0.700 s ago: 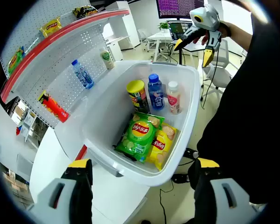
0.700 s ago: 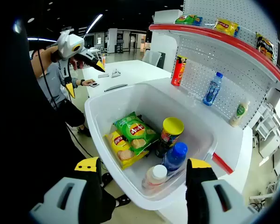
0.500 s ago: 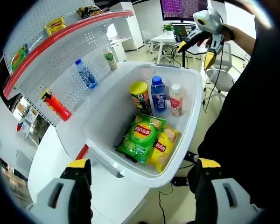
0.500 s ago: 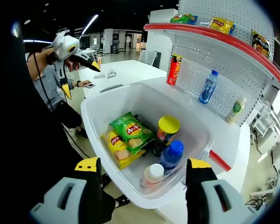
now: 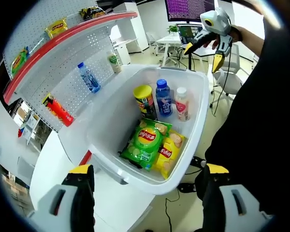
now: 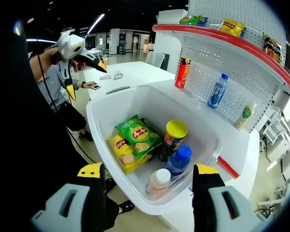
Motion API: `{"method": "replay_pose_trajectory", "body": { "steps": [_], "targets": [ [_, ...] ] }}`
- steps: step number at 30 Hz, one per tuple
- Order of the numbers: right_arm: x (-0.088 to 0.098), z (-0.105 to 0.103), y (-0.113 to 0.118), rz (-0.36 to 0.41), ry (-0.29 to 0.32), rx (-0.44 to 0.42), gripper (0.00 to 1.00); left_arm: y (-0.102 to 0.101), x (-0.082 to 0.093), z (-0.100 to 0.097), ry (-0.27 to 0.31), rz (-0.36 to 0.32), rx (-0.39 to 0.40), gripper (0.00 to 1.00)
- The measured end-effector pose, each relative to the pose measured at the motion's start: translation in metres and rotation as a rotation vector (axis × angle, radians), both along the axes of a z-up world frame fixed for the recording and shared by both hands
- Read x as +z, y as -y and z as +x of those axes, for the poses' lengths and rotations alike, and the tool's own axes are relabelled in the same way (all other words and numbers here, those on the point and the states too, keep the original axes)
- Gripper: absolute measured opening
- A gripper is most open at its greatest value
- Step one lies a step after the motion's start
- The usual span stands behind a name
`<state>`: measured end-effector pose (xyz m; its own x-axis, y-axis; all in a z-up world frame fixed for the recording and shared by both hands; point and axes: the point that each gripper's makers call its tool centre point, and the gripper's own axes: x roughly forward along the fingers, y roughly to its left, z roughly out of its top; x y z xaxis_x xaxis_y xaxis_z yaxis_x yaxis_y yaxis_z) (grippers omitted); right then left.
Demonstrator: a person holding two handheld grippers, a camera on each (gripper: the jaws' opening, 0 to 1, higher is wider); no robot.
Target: Place the items from the shopping basket onto the snack and drink counter
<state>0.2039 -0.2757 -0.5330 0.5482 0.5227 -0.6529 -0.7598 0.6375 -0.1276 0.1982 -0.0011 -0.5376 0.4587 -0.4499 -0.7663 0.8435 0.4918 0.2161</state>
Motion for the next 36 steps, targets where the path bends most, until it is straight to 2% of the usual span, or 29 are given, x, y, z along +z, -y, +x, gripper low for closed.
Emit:
{"method": "replay_pose_trajectory", "body": {
  "steps": [9,15,22,25,33,36],
  "targets": [
    [-0.002,-0.001,0.004,-0.003,-0.003,-0.018,0.72,0.000,0.006,0.008,0.036,-0.014,0.025,0.95],
    [-0.001,-0.002,0.005,0.002,0.000,-0.021,0.72,0.004,0.005,0.008,0.031,-0.011,0.011,0.94],
    [-0.002,-0.003,0.009,0.000,-0.002,-0.037,0.72,0.008,0.006,0.013,0.039,-0.042,0.019,0.94],
    [-0.001,-0.006,0.006,0.008,-0.003,-0.019,0.72,0.011,0.007,0.015,0.047,-0.060,0.005,0.93],
    [-0.001,-0.004,0.008,0.004,0.002,-0.026,0.74,0.016,-0.007,0.015,0.013,-0.030,-0.040,0.92],
    [0.000,-0.003,0.010,0.006,0.009,-0.036,0.74,0.018,-0.009,0.020,0.017,-0.030,-0.040,0.91]
  ]
}}
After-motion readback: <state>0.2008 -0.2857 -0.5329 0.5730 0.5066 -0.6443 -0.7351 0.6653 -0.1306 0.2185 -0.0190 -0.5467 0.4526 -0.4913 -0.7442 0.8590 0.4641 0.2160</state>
